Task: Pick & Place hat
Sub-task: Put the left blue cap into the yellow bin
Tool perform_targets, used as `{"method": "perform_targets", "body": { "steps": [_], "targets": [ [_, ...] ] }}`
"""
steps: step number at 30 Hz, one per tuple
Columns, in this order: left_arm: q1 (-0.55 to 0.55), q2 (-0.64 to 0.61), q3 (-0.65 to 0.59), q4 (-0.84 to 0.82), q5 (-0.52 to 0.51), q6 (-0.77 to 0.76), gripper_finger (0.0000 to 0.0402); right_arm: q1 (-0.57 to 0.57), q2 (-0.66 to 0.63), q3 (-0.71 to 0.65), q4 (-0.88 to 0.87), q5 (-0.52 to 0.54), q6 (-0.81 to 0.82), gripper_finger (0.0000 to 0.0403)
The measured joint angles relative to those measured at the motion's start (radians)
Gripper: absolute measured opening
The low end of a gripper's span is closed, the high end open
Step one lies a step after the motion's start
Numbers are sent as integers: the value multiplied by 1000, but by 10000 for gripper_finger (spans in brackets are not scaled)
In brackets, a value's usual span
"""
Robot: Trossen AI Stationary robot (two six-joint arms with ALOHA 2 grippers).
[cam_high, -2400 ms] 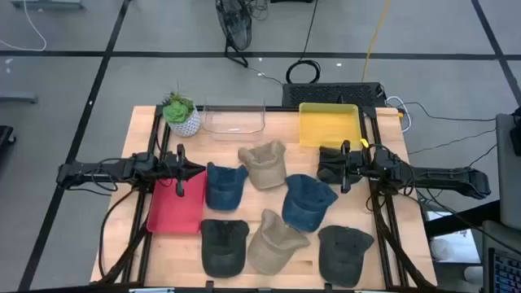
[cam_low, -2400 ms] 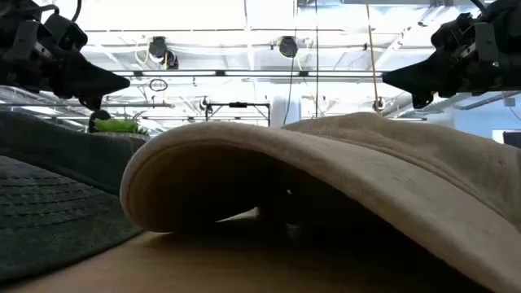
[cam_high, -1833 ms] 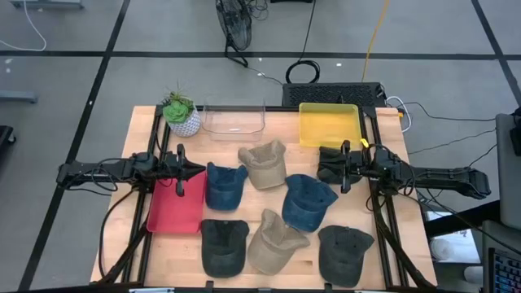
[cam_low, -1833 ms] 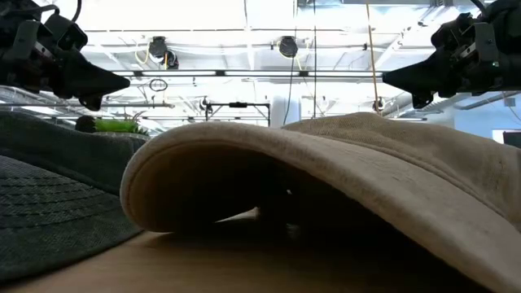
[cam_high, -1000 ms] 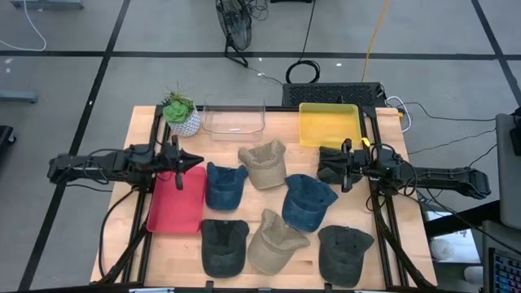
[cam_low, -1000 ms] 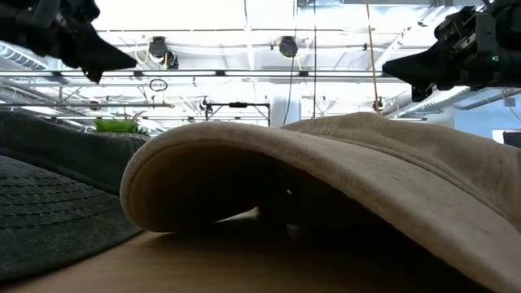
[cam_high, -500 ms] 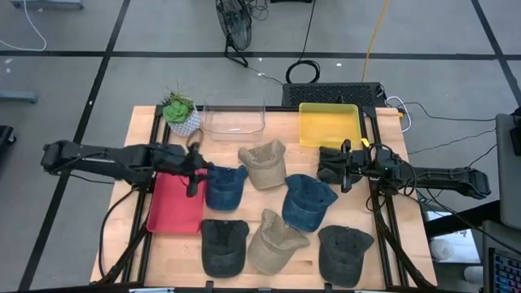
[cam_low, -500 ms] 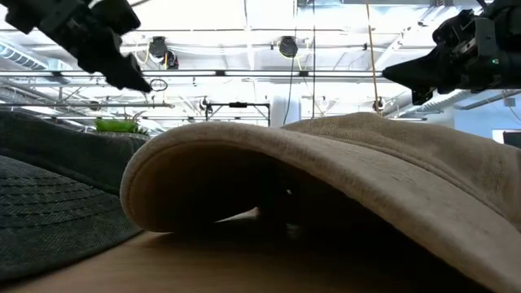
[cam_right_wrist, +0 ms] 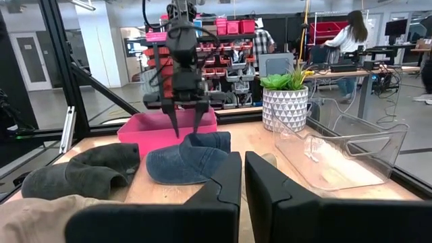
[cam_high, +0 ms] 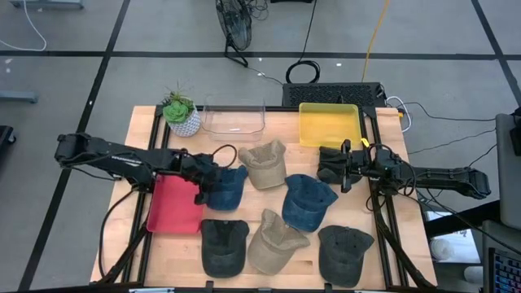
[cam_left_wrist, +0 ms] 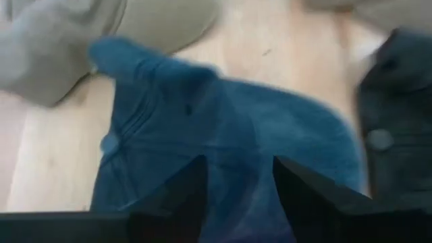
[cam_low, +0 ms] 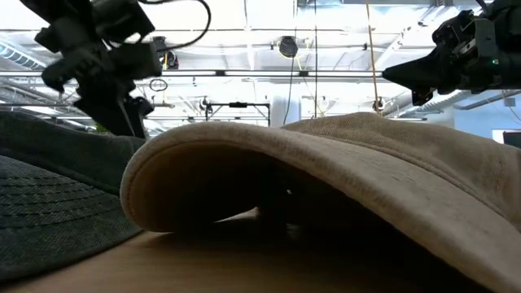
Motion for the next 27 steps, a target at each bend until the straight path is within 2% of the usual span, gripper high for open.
{"method": "perform_targets", "body": {
  "steps": [6,14,27],
  "targets": [
    [0,46,0,3,-5,6,105,0,3,0,0,0,0,0],
    [1,44,0,11,-29,31,12,0,3,0,0,0,0,0],
    [1,17,8,60,-3,64,14,0,3,0,3,0,16,0]
  ]
}}
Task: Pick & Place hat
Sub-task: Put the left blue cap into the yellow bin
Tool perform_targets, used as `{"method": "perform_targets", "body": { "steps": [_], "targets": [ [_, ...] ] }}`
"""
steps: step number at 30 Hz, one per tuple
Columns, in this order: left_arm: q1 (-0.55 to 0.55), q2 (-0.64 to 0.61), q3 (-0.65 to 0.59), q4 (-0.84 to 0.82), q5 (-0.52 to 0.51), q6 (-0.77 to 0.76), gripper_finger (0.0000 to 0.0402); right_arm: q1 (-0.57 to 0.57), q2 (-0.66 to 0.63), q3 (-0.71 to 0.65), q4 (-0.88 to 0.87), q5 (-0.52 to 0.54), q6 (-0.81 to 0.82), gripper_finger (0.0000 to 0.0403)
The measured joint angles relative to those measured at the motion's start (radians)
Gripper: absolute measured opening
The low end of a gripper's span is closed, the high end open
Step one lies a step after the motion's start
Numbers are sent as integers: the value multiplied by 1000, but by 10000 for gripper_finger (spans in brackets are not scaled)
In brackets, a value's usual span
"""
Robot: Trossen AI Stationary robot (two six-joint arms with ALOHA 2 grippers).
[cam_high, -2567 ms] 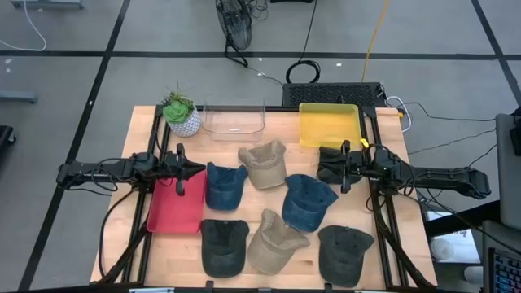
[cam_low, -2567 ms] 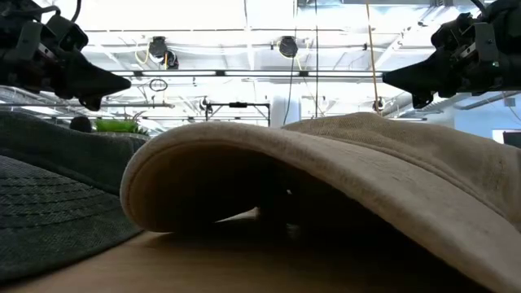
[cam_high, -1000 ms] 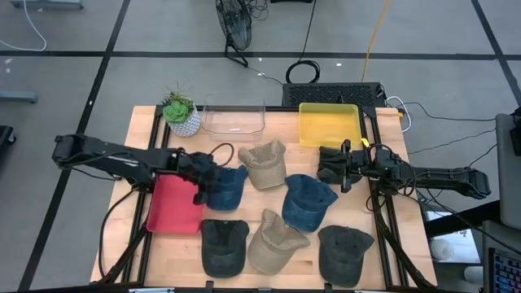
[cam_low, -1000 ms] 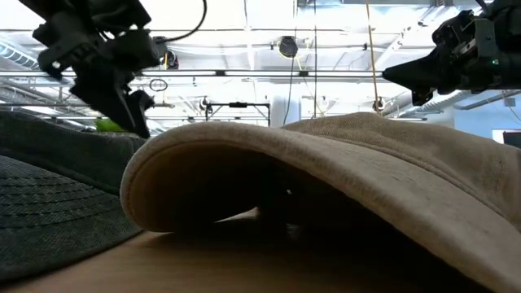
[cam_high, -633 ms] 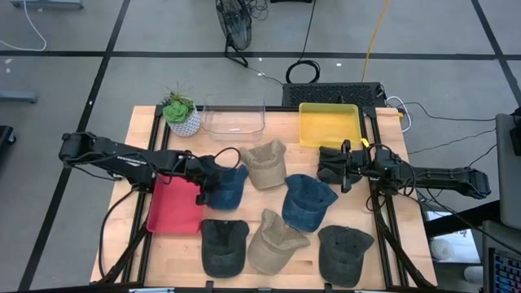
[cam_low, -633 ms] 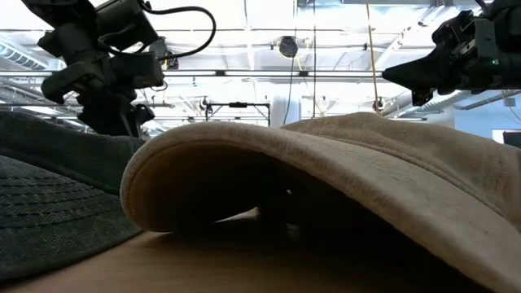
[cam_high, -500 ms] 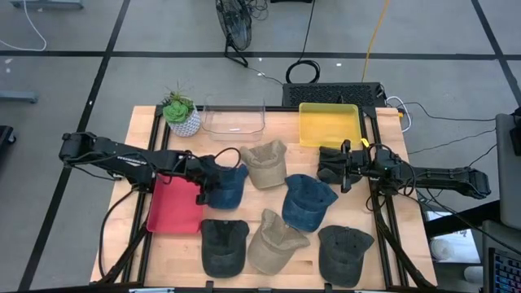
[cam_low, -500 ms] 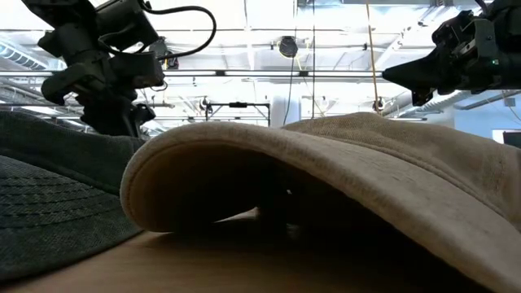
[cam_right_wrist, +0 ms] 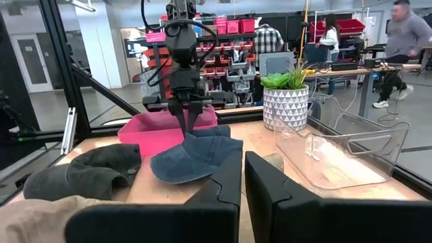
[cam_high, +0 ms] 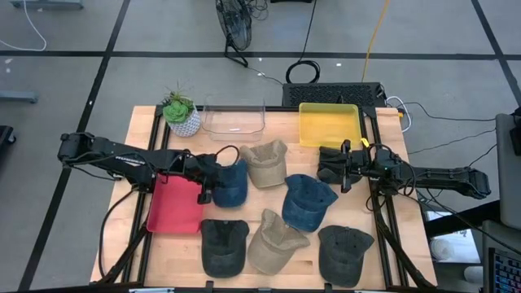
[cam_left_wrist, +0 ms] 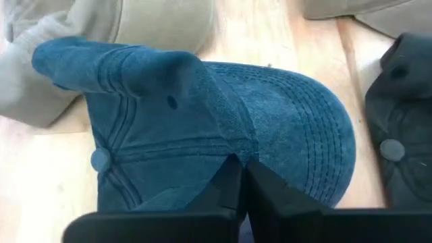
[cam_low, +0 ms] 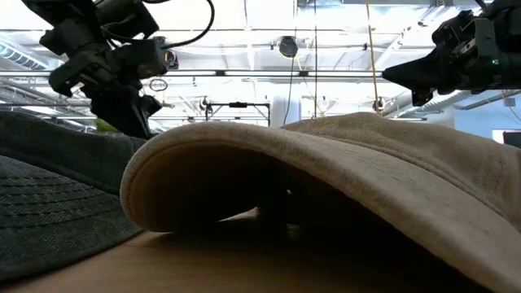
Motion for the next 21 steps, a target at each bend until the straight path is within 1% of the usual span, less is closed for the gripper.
{"method": "perform_targets", "body": {
  "steps": [2,5,8,12,18,21],
  "targets": [
    [0,-13,19,-13,1,13,15,0,0,0,10,0,16,0],
    [0,-30,67,-55,12,28,6,0,0,0,40,-2,28,0],
    [0,-43,123,-82,9,55,10,0,1,0,88,-3,27,0],
    [1,-42,171,-84,1,98,7,6,29,3,154,-15,-21,0],
    [1,-5,191,-69,-12,132,9,39,163,78,131,-23,-52,0],
    [4,8,192,-39,-28,148,5,52,263,156,145,0,-82,0]
  ]
}}
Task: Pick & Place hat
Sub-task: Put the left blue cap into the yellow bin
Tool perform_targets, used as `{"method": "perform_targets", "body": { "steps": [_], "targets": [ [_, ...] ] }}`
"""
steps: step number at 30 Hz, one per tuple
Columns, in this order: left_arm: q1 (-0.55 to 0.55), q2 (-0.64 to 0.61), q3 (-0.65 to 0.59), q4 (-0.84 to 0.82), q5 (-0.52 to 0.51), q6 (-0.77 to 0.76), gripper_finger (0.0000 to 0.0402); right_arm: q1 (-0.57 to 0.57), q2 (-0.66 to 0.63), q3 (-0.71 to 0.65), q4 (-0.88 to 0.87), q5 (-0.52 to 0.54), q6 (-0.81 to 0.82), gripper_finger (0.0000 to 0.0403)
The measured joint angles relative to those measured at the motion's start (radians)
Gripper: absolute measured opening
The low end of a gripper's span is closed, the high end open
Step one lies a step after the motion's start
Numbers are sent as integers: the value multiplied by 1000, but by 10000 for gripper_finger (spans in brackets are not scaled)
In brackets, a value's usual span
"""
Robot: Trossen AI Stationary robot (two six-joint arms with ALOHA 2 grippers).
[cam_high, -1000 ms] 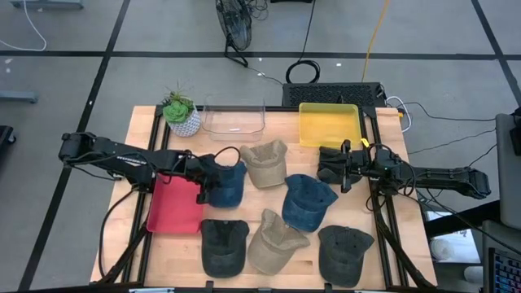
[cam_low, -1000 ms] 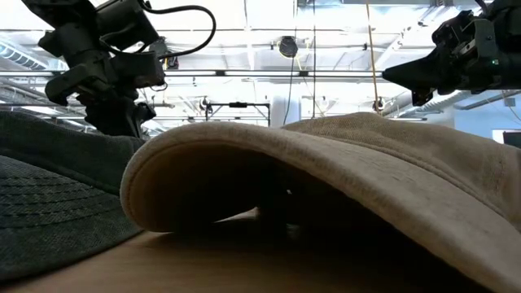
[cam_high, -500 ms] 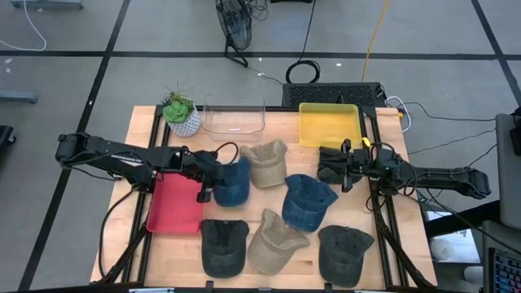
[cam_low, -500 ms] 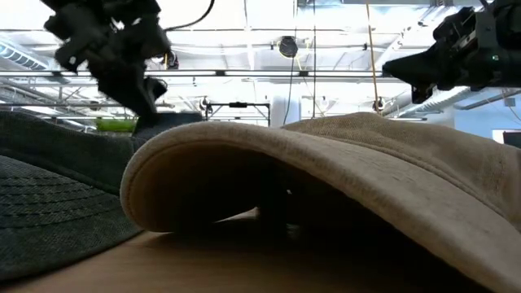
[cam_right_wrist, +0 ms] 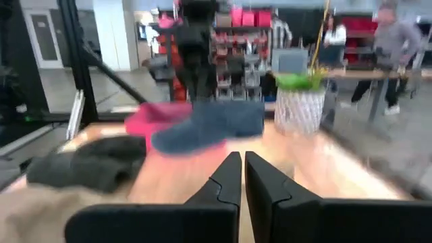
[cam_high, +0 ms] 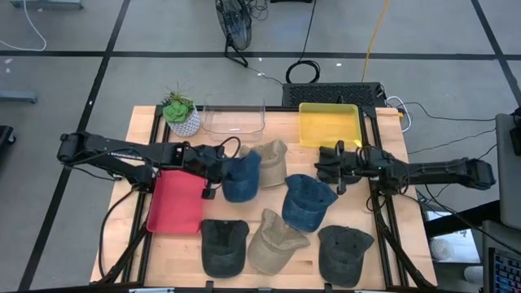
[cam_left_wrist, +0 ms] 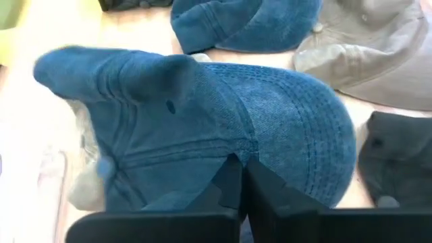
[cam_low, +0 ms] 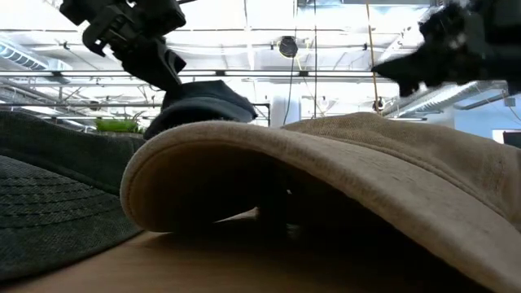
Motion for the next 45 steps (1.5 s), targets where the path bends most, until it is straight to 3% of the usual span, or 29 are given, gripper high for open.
{"method": "perform_targets", "body": {
  "steps": [11,22,30,36,45],
  "targets": [
    [49,24,0,102,1,13,8,5,424,329,-16,-7,-30,53],
    [58,74,-1,197,2,47,9,109,764,655,-37,-33,-146,106],
    [56,140,3,341,3,1,9,139,927,835,-182,-30,-155,111],
    [47,173,60,238,11,-9,8,143,1007,931,-311,21,-172,111],
    [-6,219,115,213,2,-4,10,145,1027,951,-397,74,-196,111]
  ]
}}
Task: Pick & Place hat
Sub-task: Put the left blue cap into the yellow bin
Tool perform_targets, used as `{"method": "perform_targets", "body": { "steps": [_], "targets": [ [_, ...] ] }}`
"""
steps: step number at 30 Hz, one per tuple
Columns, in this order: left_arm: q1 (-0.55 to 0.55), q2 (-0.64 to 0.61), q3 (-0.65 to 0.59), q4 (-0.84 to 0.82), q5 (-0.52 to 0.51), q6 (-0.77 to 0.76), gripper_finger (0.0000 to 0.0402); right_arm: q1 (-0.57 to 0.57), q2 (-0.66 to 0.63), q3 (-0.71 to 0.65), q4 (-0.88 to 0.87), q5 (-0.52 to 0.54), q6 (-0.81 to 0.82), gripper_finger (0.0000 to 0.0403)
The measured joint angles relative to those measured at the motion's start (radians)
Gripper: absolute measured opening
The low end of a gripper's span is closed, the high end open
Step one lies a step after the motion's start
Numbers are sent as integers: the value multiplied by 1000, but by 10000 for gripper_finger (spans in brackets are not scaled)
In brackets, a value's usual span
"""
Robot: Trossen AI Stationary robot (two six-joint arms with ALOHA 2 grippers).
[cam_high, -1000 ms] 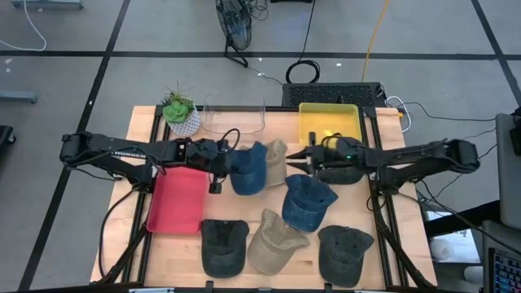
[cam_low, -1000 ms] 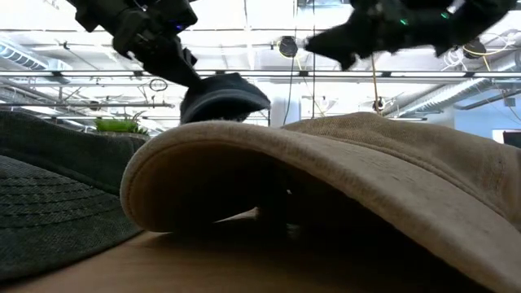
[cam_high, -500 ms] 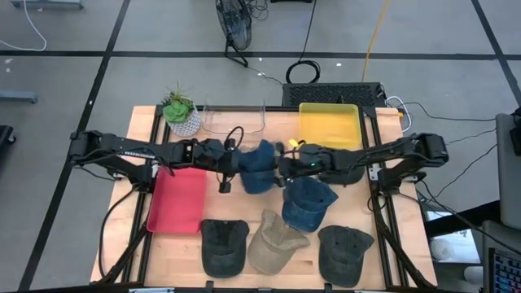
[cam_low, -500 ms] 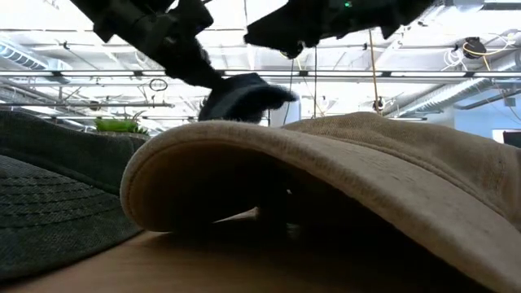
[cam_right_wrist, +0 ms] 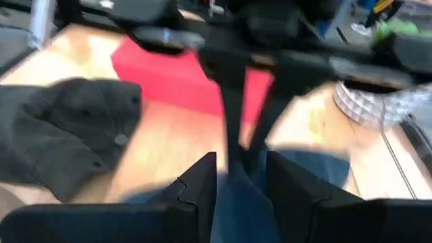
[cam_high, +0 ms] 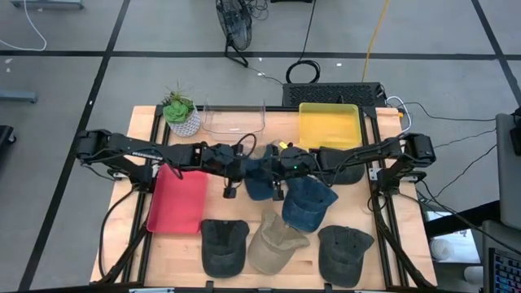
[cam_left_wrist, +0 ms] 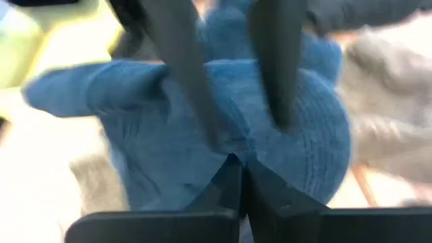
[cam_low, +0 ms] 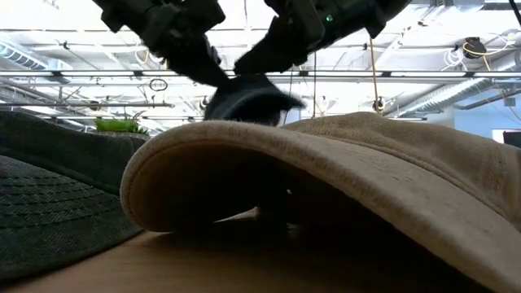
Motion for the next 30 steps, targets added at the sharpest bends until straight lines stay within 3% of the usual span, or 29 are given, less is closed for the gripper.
{"method": "perform_targets", "body": {
  "steps": [15,25,30],
  "targets": [
    [-21,-1,1,23,-1,2,12,0,0,-1,-62,3,0,106],
    [-21,-1,1,25,-3,2,22,0,0,-1,-66,-49,-19,11],
    [-21,-1,1,29,1,-2,18,0,0,-1,-65,-75,-8,5]
  ]
}}
